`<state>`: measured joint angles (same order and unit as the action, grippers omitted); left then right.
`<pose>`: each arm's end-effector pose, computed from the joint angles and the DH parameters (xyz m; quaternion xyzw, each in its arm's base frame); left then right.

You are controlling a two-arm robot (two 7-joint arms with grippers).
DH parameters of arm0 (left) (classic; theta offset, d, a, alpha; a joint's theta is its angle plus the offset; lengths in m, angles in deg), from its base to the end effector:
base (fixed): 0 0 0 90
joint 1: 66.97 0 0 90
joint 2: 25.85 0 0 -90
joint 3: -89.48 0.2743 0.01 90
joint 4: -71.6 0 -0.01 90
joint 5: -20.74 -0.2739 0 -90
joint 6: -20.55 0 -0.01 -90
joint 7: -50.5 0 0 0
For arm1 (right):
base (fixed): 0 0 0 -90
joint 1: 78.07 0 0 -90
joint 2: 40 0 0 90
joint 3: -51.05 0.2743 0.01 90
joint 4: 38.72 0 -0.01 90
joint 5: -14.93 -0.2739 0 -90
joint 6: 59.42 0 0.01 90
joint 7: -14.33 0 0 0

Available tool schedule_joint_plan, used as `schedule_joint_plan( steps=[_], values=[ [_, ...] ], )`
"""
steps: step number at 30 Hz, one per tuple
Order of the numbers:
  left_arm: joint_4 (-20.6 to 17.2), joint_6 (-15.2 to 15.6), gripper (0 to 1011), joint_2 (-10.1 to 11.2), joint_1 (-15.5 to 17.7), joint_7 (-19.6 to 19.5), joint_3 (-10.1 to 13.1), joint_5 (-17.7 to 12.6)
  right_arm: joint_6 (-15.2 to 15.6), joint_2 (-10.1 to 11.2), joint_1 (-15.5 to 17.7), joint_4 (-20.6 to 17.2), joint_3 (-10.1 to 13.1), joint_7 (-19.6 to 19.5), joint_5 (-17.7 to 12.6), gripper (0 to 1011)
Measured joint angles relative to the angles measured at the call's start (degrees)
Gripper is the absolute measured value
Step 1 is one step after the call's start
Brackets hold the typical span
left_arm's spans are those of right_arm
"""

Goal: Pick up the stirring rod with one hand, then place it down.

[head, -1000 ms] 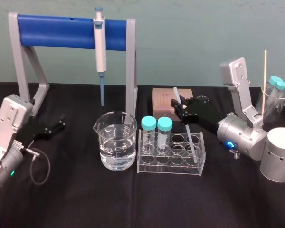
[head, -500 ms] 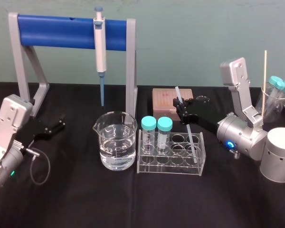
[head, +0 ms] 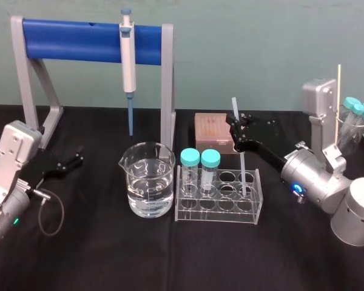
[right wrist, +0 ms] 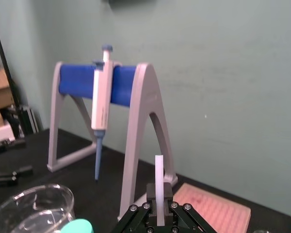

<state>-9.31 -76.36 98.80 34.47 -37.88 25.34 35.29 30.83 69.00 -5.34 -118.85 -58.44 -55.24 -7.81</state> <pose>0.3226 0.0830 -0.2828 0.1414 -0.1326 0.5799 0.7913 0.3620 -0.0175 -0.2498 0.0026 -0.0074 -0.4602 0.8878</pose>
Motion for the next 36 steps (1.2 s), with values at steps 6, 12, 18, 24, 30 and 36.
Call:
schedule_joint_plan(
  steps=[6,12,18,24,30,36],
  values=[
    [0.0,0.0,1000,0.0,0.0,0.0,0.0,0.0,-4.0,-0.4,1.4,-1.1,1.3,1.0,-0.3,72],
    [0.0,0.0,1000,0.0,0.0,0.0,0.0,0.0,-6.7,-0.3,2.4,-3.8,2.4,1.6,-0.2,72],
    [0.0,0.0,1000,0.0,0.0,0.0,0.0,0.0,-8.4,-0.1,2.9,-7.6,4.0,2.1,-0.7,72],
    [0.0,0.0,1000,0.0,0.0,0.0,0.0,0.0,-8.6,0.6,3.2,-10.1,5.1,2.3,-1.1,72],
    [0.0,0.0,1000,0.0,0.0,0.0,0.0,0.0,-8.6,1.3,3.5,-11.5,5.5,2.8,-1.5,72],
    [0.0,0.0,1000,0.0,0.0,0.0,0.0,0.0,-8.4,1.7,3.8,-12.0,5.7,3.0,-1.8,72]
  ],
)
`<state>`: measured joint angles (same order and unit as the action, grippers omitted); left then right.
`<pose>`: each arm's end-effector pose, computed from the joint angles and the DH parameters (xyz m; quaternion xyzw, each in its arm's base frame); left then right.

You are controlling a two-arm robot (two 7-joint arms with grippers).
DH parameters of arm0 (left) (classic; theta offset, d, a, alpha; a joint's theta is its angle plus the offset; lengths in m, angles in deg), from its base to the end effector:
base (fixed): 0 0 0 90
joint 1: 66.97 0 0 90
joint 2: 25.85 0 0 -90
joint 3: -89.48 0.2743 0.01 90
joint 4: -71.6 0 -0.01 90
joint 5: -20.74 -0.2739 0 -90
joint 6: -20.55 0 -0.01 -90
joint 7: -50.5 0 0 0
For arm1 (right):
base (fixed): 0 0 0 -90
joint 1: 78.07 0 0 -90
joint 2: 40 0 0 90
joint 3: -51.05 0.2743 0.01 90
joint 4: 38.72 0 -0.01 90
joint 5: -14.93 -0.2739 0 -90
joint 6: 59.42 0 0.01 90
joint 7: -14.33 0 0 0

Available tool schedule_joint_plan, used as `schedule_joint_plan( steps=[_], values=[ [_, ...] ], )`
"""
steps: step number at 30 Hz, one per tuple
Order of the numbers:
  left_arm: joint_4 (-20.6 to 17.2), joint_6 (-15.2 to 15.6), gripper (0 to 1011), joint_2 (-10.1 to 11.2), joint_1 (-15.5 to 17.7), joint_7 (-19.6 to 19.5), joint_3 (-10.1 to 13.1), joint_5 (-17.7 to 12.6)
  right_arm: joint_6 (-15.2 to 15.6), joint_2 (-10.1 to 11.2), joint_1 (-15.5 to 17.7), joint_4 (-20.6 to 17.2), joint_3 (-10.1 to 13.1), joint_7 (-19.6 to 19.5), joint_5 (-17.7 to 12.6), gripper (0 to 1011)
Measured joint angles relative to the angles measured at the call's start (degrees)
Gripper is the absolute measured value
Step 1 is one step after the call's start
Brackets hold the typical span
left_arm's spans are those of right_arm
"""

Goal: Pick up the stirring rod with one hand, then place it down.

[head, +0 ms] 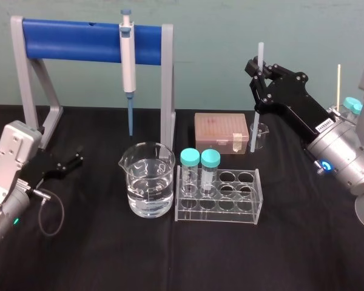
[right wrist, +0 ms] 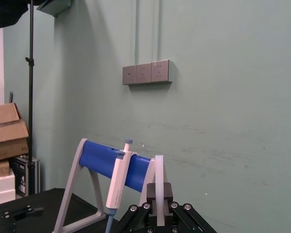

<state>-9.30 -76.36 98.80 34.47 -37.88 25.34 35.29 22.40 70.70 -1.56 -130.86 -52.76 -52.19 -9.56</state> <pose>0.3226 0.0830 -0.2829 0.1414 -0.1325 0.5800 0.7913 0.3429 -0.0312 -0.2051 0.1113 -0.1158 -0.4373 0.8848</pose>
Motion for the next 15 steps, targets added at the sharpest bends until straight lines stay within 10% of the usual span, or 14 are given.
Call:
schedule_joint_plan(
  steps=[15],
  values=[
    [0.0,0.0,1000,0.0,0.0,0.0,0.0,0.0,0.2,0.1,0.4,-0.2,-0.2,0.0,-0.2,72]
  ],
)
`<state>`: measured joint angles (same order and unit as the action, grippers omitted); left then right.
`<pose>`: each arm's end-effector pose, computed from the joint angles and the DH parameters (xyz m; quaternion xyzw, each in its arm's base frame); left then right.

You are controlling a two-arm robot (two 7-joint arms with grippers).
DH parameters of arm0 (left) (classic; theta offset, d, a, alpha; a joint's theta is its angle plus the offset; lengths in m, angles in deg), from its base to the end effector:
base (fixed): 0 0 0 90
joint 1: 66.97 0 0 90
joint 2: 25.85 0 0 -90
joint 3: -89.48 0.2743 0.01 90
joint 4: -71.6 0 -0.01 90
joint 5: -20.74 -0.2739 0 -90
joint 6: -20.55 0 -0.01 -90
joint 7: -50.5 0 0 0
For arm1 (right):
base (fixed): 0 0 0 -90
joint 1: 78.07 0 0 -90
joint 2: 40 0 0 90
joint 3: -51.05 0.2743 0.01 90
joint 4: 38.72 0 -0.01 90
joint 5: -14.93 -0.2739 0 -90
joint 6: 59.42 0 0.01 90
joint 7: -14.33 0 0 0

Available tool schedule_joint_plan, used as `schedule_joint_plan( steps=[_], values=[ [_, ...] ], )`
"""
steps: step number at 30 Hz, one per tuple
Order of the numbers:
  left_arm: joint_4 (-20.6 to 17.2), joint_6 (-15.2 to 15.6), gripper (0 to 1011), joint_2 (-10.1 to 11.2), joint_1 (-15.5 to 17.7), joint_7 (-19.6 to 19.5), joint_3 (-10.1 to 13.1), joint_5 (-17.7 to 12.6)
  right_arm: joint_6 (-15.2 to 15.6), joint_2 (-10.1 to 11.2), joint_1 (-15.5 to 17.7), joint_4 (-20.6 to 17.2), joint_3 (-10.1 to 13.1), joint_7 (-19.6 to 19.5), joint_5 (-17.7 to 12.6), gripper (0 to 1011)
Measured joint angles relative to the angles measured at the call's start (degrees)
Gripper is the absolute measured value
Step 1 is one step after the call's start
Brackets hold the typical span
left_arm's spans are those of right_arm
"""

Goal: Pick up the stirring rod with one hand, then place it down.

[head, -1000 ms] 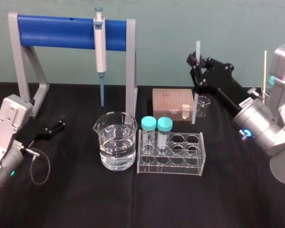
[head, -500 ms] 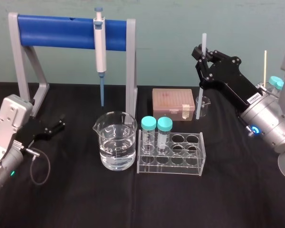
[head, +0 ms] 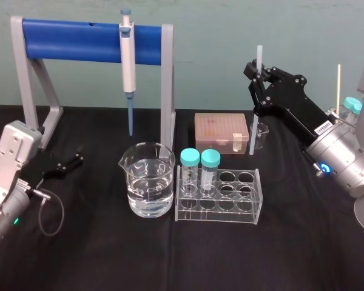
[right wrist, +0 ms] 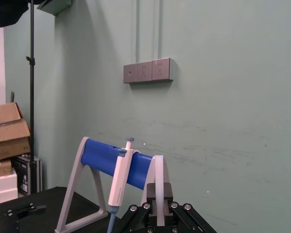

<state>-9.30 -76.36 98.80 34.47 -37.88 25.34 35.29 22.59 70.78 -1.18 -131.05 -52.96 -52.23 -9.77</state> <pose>0.3226 0.0830 -0.2829 0.1414 -0.1325 0.5800 0.7913 0.3411 -0.0303 -0.2069 0.1102 -0.1113 -0.4360 0.8862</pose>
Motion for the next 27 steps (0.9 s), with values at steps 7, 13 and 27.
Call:
schedule_joint_plan(
  steps=[7,13,27],
  values=[
    [0.0,0.0,1000,0.0,0.0,0.0,0.0,0.0,0.0,-0.1,0.0,0.0,-0.2,0.0,0.1,72],
    [0.0,0.0,1001,0.0,0.0,0.0,0.0,0.0,0.1,-0.2,-0.2,0.2,-0.3,-0.1,0.1,72],
    [0.0,0.0,1000,0.0,0.0,0.0,0.0,0.0,0.1,-0.4,-0.6,0.9,-0.4,-0.1,0.2,72]
  ],
)
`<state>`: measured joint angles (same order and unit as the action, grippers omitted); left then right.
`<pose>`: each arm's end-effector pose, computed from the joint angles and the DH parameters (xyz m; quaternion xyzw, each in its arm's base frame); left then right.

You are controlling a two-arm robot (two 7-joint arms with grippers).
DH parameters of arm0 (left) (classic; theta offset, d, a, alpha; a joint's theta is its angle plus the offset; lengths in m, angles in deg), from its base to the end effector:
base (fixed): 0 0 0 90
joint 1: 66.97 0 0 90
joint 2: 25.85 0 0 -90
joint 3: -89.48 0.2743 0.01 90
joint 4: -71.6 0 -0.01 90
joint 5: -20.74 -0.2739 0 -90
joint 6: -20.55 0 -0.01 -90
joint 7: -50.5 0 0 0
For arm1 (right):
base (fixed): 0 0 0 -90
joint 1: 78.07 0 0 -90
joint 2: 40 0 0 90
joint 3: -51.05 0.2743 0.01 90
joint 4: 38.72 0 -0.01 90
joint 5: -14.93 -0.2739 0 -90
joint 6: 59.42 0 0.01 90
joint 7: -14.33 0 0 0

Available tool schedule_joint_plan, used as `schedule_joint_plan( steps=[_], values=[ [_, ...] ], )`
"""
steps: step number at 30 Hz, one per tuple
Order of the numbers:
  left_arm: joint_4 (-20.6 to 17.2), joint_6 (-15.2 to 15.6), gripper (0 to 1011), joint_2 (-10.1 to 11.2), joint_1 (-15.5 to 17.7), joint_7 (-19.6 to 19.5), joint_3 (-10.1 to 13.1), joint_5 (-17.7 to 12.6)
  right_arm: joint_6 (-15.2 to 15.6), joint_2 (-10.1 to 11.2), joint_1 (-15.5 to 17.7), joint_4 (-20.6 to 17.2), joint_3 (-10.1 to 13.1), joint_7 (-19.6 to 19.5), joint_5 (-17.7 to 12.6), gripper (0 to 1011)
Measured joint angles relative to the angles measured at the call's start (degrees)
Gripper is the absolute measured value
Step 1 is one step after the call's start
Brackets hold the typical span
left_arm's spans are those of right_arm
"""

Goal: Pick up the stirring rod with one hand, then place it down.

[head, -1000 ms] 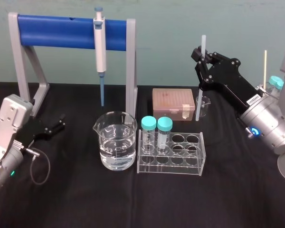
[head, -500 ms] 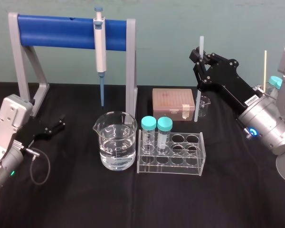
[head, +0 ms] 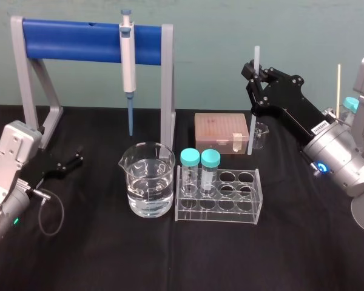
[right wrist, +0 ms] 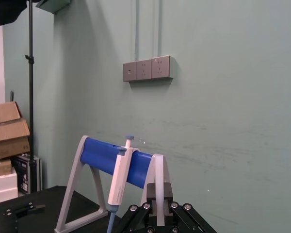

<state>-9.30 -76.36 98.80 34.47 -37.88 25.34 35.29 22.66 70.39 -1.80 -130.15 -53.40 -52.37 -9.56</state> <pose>0.3226 0.0830 -0.2829 0.1414 -0.1325 0.5800 0.7913 0.3441 -0.0279 -0.2083 0.1084 -0.1085 -0.4366 0.8865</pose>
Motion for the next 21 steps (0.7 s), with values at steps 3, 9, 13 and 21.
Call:
schedule_joint_plan(
  steps=[3,9,13,21],
  values=[
    [0.0,0.0,1000,0.0,0.0,0.0,0.0,0.0,0.0,0.0,-0.1,0.1,0.0,0.0,0.0,72],
    [0.0,0.0,1000,0.0,0.0,0.0,0.0,0.0,0.0,-0.1,-0.2,0.2,-0.1,0.0,0.0,72],
    [0.0,0.0,1000,0.0,0.0,0.0,0.0,0.0,0.0,-0.1,-0.3,0.3,-0.1,0.0,0.0,72],
    [0.0,0.0,1000,0.0,0.0,0.0,0.0,0.0,0.0,-0.1,-0.4,0.5,-0.1,0.0,0.0,72]
  ],
)
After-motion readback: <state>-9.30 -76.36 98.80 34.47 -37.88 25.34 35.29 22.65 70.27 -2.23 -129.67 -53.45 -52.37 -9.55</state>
